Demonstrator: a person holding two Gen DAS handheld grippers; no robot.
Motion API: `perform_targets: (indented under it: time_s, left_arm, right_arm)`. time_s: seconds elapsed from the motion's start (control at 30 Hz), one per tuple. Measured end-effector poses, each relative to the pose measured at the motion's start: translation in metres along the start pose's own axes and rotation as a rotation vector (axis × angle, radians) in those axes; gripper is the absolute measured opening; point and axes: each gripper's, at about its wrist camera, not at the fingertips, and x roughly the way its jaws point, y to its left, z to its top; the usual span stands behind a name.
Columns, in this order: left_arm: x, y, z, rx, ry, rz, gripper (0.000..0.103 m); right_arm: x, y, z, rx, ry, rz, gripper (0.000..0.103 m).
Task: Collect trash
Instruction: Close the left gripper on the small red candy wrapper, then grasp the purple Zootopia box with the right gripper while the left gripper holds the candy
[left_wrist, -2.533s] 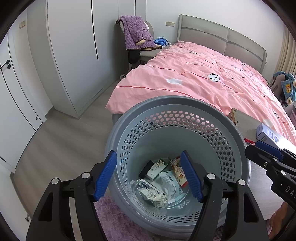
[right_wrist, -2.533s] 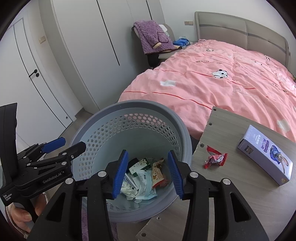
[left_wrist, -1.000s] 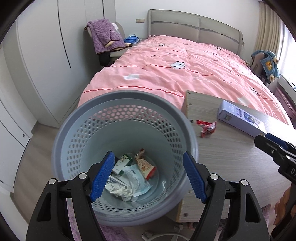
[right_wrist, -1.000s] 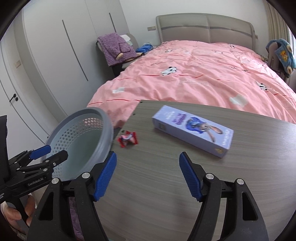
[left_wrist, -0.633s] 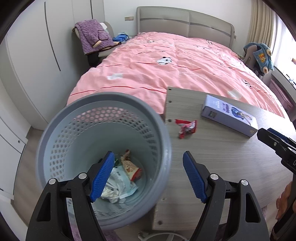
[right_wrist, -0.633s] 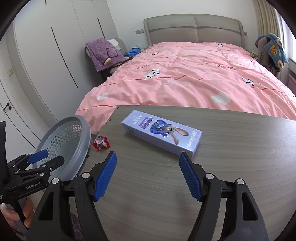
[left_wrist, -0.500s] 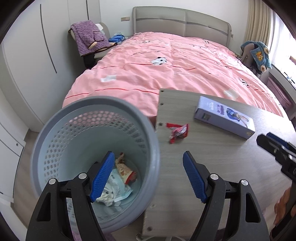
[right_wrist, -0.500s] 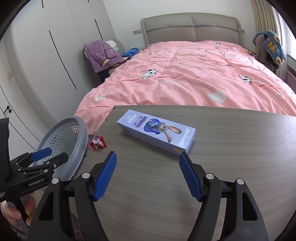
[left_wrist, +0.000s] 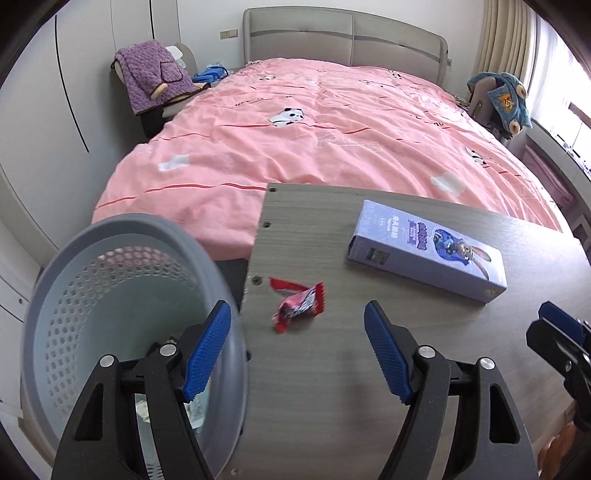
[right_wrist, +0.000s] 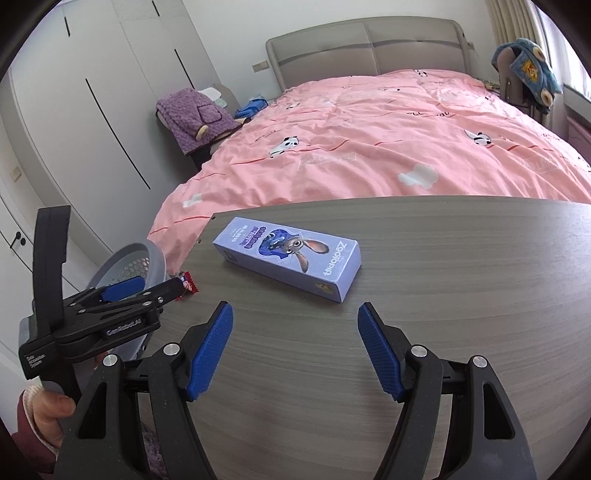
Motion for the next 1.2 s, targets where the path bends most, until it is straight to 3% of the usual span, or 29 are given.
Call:
perform_targets:
  time_s: [0.2,0.53,0.67,1.2]
  left_arm:
    - [0.02,-0.005,0.002,0.005,0.042,-0.002,0.049]
    - [0.033,-0.01,0.004,0.012,0.073,-0.018,0.033]
    - [0.038,-0.009,0.006,0.006,0.088,-0.035,0.016]
    - [0.01,-0.007,-0.007,0.016,0.057,-0.052,0.012]
  right_arm:
    - [-0.004,-0.007,0.002,0.022,-0.015,0.013,0.069]
    - [-0.001,-0.01,-0.001,0.035,-0.007,0.022,0.069]
    - [-0.001,-0.011,-0.002,0.04,-0.008,0.019,0.069]
    - [0.012,-0.012,0.011,-0.03,0.009,-0.003,0.069]
